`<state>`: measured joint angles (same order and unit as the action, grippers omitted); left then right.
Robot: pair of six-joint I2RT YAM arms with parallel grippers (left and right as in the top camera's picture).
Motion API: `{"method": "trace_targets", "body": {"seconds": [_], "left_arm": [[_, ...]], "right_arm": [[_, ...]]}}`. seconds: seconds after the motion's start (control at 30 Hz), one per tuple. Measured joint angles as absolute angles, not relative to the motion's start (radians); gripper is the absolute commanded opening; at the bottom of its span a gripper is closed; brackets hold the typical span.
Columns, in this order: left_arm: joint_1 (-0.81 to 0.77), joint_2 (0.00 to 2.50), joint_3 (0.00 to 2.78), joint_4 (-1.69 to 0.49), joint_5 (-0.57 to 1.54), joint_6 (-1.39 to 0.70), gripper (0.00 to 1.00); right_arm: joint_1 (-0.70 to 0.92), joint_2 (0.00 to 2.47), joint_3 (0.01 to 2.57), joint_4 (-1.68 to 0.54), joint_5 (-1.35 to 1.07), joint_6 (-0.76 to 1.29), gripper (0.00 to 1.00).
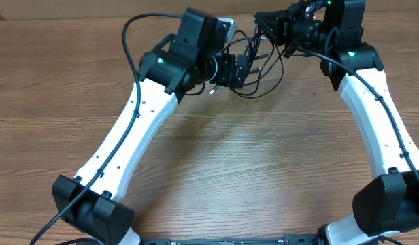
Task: Untangle cables
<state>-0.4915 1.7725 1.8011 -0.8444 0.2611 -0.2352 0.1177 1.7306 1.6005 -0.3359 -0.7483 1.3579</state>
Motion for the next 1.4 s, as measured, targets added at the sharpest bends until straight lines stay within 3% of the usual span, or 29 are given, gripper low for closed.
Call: {"method": "trace_targets", "body": {"seconds": [0.17, 0.3, 0.6, 0.7, 0.77, 0.8, 1.2, 1.4], "left_arm": [[-0.496, 1.773, 1.801, -0.814, 0.249, -0.162, 0.86], [-0.496, 1.784, 1.801, -0.799, 0.263, -0.141, 0.73], [-0.496, 1.839, 1.801, -0.76, 0.35, -0.126, 0.78], [-0.496, 1.839, 1.801, -0.748, 0.361, -0.124, 0.58], [-0.496, 1.839, 1.801, -0.746, 0.364, -0.125, 0.17], [-0.496, 1.839, 1.801, -0.743, 0.367, -0.123, 0.04], [-0.496, 1.839, 1.801, -0.745, 0.368, -0.12, 0.04], [-0.48, 1.839, 1.801, -0.843, 0.363, -0.12, 0.04]], "right_arm": [[0.118, 1.731, 1.6, -0.333, -0.785, 1.366, 0.04], [0.118, 1.731, 1.6, -0.333, -0.806, 1.375, 0.04], [0.12, 1.731, 1.6, -0.334, -0.813, 1.383, 0.04], [0.123, 1.731, 1.6, -0.333, -0.813, 1.384, 0.04], [0.13, 1.731, 1.6, -0.334, -0.814, 1.383, 0.04], [0.133, 1.731, 1.6, -0.334, -0.814, 1.383, 0.04], [0.142, 1.731, 1.6, -0.352, -0.82, 1.378, 0.04], [0.141, 1.731, 1.6, -0.451, -0.792, 1.271, 0.04]]}}
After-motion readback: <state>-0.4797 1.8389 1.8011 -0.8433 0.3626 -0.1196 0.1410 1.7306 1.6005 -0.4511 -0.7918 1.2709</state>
